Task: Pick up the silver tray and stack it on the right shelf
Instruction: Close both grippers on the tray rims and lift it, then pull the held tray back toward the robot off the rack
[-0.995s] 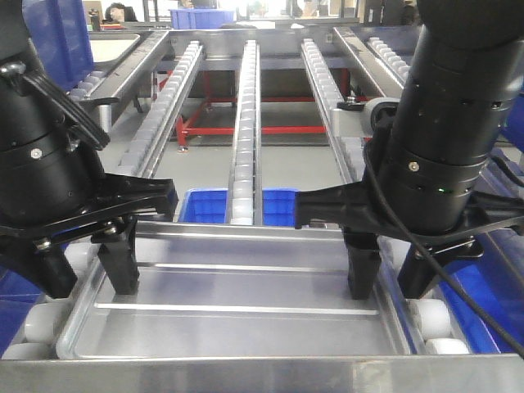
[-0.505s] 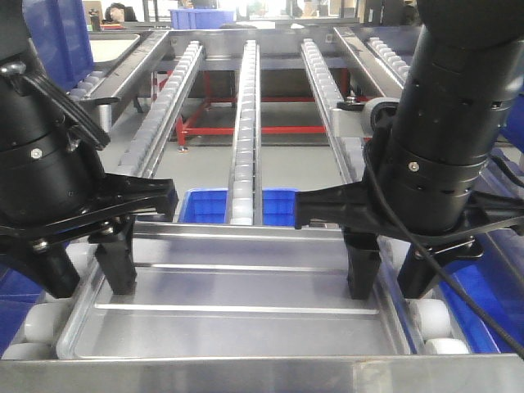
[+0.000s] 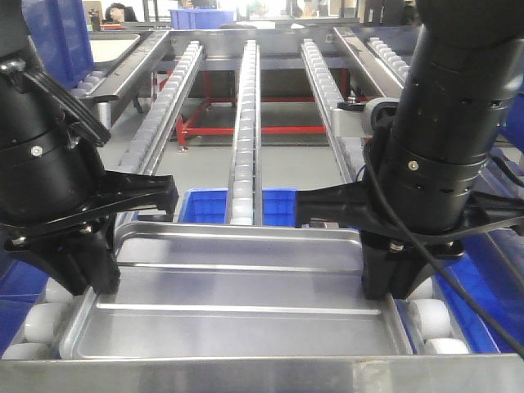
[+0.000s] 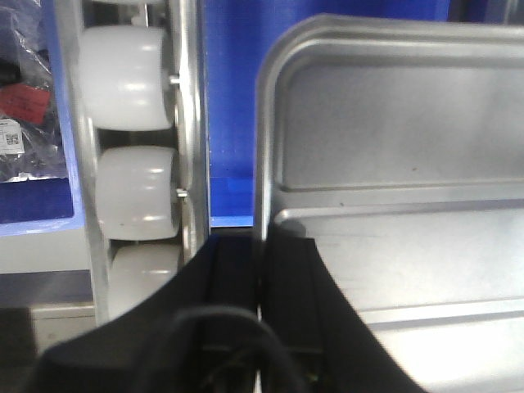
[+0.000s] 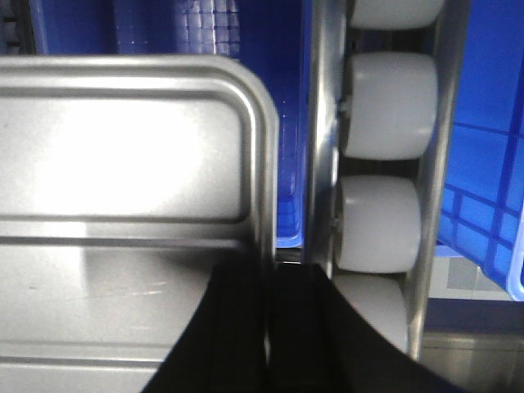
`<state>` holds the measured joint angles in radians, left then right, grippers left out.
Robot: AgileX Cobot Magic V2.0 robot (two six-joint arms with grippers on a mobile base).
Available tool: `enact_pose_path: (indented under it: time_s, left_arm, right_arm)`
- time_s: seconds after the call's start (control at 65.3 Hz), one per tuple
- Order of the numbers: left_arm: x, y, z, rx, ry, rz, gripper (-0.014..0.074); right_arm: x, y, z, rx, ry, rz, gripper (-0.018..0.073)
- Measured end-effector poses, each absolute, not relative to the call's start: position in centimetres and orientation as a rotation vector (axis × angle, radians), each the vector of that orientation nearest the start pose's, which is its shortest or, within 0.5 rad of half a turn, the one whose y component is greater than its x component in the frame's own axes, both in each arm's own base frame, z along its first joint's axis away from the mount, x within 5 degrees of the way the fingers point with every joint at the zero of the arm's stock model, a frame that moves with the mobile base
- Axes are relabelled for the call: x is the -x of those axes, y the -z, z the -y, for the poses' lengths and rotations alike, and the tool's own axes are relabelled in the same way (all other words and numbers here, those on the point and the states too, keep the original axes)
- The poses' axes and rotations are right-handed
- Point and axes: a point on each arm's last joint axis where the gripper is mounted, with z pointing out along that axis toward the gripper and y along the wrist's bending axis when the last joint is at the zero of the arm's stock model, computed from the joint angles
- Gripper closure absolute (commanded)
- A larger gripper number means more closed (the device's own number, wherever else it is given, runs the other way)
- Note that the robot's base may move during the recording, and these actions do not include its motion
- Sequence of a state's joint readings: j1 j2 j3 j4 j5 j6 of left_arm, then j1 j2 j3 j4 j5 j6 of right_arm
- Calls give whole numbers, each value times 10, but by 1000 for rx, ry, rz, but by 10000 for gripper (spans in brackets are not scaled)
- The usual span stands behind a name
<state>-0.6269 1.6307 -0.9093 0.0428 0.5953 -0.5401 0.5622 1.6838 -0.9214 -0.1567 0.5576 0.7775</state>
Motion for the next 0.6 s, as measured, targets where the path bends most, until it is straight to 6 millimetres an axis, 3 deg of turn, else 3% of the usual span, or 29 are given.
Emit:
enact_pose_path:
  time_s: [0.321, 0.597]
  left_arm:
    - [-246, -190, 176, -159, 223, -2841, 697]
    - [-245, -220, 174, -152, 245, -2807, 697]
  right_arm:
    - [-270, -185, -160, -147, -159, -2814, 502]
    - [-266, -220, -156, -183, -176, -2779, 502]
